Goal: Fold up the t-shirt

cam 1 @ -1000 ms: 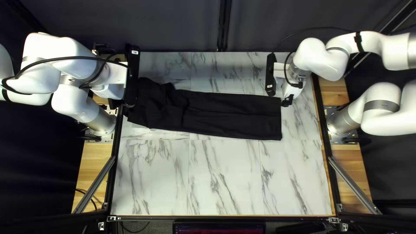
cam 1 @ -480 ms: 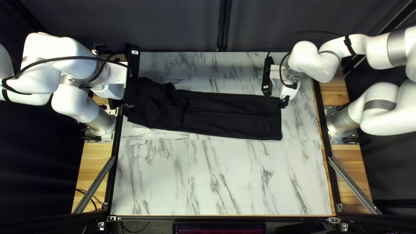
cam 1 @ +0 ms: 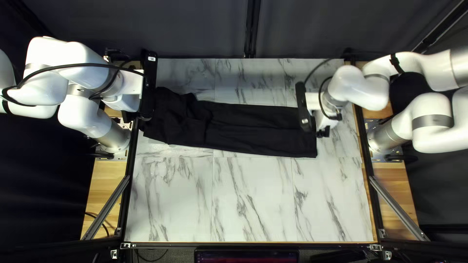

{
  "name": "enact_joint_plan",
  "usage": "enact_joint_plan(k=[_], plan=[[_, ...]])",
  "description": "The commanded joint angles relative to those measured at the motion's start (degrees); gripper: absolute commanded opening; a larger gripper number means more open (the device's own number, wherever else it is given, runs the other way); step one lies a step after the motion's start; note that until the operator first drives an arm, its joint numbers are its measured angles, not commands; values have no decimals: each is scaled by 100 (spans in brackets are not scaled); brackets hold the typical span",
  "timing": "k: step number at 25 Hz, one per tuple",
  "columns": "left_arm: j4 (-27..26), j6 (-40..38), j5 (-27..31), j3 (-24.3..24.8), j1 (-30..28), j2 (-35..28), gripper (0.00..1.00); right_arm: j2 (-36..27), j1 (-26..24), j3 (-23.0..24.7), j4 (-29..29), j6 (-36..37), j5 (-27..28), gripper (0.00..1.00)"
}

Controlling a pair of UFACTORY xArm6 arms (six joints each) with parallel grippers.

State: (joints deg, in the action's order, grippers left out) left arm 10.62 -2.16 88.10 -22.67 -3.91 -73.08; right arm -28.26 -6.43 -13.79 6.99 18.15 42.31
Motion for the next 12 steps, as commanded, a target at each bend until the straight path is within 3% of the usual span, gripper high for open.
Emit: enact_joint_plan(k=[1, 10, 12], plan=[[0, 0, 0, 0, 0, 0, 100, -189, 130, 83, -251, -177, 151, 100], [0, 0, 0, 0, 0, 0, 100, -471, 60, 254, -237, 76, 153, 100], [0, 0, 0, 0, 0, 0, 100, -486, 283, 256, -340, -159, 100, 100]])
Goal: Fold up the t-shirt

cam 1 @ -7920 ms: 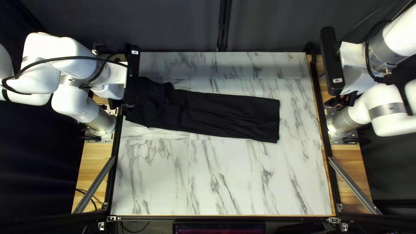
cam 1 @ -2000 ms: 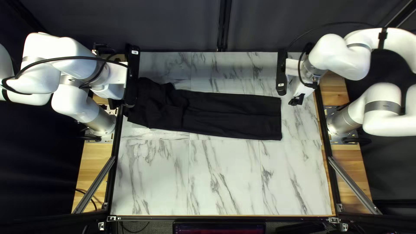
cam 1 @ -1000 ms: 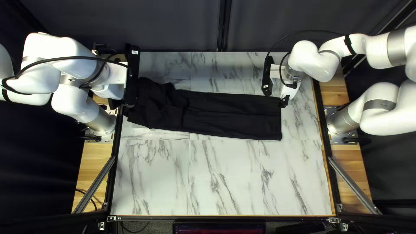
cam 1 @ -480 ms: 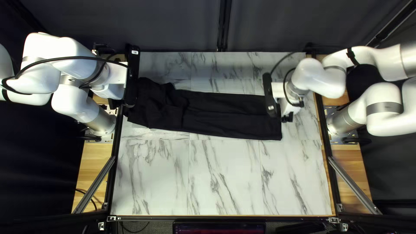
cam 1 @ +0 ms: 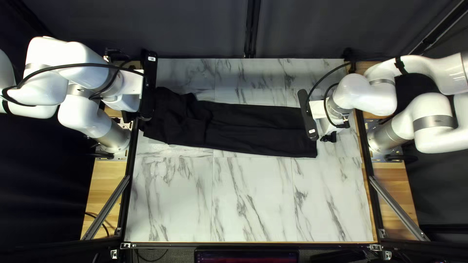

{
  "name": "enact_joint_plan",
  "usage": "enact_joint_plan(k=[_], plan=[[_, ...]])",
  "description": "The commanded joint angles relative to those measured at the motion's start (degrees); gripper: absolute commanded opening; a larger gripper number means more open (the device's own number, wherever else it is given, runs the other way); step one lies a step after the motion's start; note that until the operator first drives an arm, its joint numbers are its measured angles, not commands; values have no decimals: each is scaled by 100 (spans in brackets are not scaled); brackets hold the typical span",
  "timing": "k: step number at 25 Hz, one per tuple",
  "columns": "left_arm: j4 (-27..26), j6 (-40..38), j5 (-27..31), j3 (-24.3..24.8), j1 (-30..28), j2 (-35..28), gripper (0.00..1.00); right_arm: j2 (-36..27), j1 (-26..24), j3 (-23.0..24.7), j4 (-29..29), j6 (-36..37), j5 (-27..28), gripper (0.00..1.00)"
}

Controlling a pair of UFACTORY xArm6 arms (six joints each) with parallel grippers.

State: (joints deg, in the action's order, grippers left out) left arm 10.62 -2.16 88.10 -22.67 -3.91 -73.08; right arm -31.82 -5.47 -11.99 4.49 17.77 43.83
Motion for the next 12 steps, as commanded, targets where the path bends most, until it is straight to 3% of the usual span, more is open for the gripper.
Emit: enact_joint_plan(k=[1, 6, 9, 12], plan=[[0, 0, 0, 0, 0, 0, 100, -42, 423, 18, -256, -458, -89, 100], [0, 0, 0, 0, 0, 0, 100, 568, 1492, -549, -1131, -2098, 97, 100], [0, 0, 0, 0, 0, 0, 100, 1026, 1932, -829, -1455, -2634, 32, 100], [0, 0, 0, 0, 0, 0, 100, 1455, 2205, -950, -1646, -2730, -179, 100]])
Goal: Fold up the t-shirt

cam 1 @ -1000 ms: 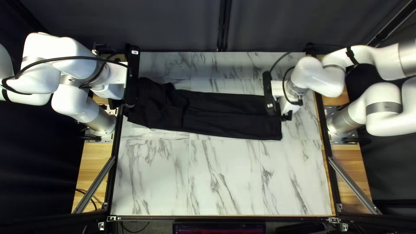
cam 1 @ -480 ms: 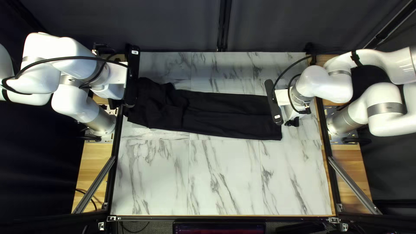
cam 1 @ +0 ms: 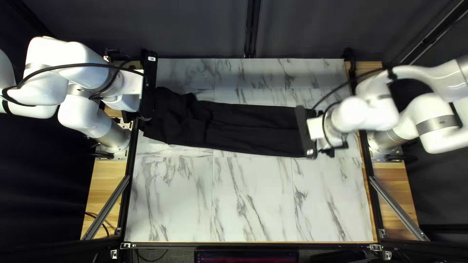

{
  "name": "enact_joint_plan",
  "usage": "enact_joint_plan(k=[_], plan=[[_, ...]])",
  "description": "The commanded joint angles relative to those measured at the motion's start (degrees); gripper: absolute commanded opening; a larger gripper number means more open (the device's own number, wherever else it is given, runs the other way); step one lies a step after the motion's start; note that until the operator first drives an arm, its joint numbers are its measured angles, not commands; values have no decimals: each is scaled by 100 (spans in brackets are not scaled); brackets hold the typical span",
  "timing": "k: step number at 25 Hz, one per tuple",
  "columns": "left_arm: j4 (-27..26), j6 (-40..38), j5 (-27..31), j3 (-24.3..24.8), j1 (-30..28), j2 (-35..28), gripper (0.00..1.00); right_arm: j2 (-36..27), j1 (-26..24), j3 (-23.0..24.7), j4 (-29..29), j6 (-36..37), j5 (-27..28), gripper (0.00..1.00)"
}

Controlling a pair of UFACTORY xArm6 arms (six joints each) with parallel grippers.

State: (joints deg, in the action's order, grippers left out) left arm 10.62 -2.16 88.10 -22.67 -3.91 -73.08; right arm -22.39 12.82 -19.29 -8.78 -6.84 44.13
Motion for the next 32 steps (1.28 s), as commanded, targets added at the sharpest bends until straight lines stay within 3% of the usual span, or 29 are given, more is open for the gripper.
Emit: enact_joint_plan(k=[1, 10, 12, 14, 15, 16, 19, 23, 25, 29, 32], plan=[[0, 0, 0, 0, 0, 0, 100, 621, 446, -199, -359, -201, -297, 100], [0, 0, 0, 0, 0, 0, 100, 693, 488, 48, -356, 392, -476, 100], [0, 0, 0, 0, 0, 0, 100, 823, 473, 38, -352, 474, -530, 91], [0, 0, 0, 0, 0, 0, 100, 889, 422, 55, -342, 553, -579, 91], [0, 0, 0, 0, 0, 0, 100, 900, 404, 63, -338, 580, -597, 83], [0, 0, 0, 0, 0, 0, 100, 918, 371, 70, -330, 640, -644, 83], [0, 0, 0, 0, 0, 0, 100, 1013, 337, 4, -323, 702, -691, 47], [0, 0, 0, 0, 0, 0, 100, 1110, 304, -28, -341, 723, -739, 44], [0, 0, 0, 0, 0, 0, 100, 1175, 268, -9, -349, 736, -819, 28], [0, 0, 0, 0, 0, 0, 100, 1378, 217, -35, -343, 781, -986, 29], [0, 0, 0, 0, 0, 0, 100, 1292, 249, -87, -310, 788, -829, 20]])
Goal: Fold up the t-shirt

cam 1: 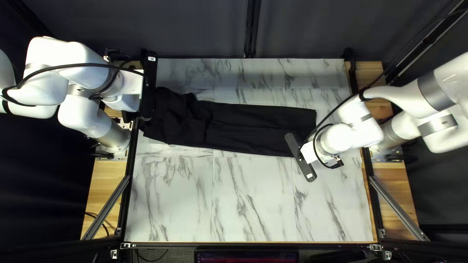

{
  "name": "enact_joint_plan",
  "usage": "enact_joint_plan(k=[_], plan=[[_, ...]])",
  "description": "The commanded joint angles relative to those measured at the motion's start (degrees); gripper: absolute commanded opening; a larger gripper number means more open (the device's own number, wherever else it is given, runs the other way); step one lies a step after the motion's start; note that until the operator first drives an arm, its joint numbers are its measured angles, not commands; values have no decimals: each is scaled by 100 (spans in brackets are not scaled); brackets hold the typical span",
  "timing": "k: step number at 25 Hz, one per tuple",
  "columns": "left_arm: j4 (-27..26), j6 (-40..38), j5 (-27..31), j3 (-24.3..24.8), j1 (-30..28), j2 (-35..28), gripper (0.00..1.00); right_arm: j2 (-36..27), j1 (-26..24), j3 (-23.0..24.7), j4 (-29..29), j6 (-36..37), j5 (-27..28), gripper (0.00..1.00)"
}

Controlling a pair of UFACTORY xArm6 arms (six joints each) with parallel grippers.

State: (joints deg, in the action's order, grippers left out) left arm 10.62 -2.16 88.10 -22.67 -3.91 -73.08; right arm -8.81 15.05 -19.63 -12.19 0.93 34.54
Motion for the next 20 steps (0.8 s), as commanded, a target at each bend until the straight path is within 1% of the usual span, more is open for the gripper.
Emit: enact_joint_plan(k=[1, 2, 3, 8, 12, 16, 20], plan=[[0, 0, 0, 0, 0, 0, 100, -103, 37, -63, 32, 4, 183, 9], [0, 0, 0, 0, 0, 0, 100, -172, 66, -99, 32, -18, 302, 2], [0, 0, 0, 0, 0, 0, 100, -217, 89, -132, 26, -38, 387, 0], [0, 0, 0, 0, 0, 0, 100, -370, 90, -270, -59, -65, 696, 0], [0, 0, 0, 0, 0, 0, 100, -406, 4, -526, -172, 16, 998, 0], [0, 0, 0, 0, 0, 0, 100, -251, -83, -814, -283, 116, 1165, 0], [0, 0, 0, 0, 0, 0, 100, 15, -244, -1229, -419, 333, 1351, 0]])
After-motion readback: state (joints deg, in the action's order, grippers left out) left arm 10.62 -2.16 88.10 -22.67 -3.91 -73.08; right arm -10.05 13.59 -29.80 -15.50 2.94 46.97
